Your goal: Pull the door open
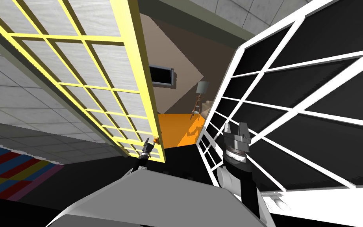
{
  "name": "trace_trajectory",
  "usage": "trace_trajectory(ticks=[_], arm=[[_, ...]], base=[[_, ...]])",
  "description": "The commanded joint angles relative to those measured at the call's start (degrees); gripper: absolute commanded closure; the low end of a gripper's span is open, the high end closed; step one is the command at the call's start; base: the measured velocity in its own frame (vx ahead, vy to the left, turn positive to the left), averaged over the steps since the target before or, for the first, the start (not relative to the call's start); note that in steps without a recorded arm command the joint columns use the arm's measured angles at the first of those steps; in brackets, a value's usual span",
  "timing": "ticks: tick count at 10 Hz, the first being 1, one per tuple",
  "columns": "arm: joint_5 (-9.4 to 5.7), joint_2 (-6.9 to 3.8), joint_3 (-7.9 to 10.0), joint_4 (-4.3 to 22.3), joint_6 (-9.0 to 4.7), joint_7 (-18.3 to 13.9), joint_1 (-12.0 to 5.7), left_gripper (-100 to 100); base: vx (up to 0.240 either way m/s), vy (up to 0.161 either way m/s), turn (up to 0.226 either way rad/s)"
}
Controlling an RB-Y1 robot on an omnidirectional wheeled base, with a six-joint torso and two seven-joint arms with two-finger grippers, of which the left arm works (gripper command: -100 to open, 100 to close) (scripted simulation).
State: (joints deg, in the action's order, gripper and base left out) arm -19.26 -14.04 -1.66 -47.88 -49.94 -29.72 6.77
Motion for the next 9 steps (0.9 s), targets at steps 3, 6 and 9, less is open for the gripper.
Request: trace_trajectory(ticks=[3, 6, 9], arm=[[-1.18, 0.64, -1.92, -1.3, 0.41, -4.0, 0.37, -100], [-3.36, 0.38, -3.17, -1.7, 0.43, -8.4, 0.51, -100], [-5.63, 0.10, -4.48, -2.1, 0.45, -12.5, 0.65, -100]], base=[[-0.032, -0.025, -0.065], [-0.062, 0.010, -0.068], [-0.057, 0.032, -0.076]])
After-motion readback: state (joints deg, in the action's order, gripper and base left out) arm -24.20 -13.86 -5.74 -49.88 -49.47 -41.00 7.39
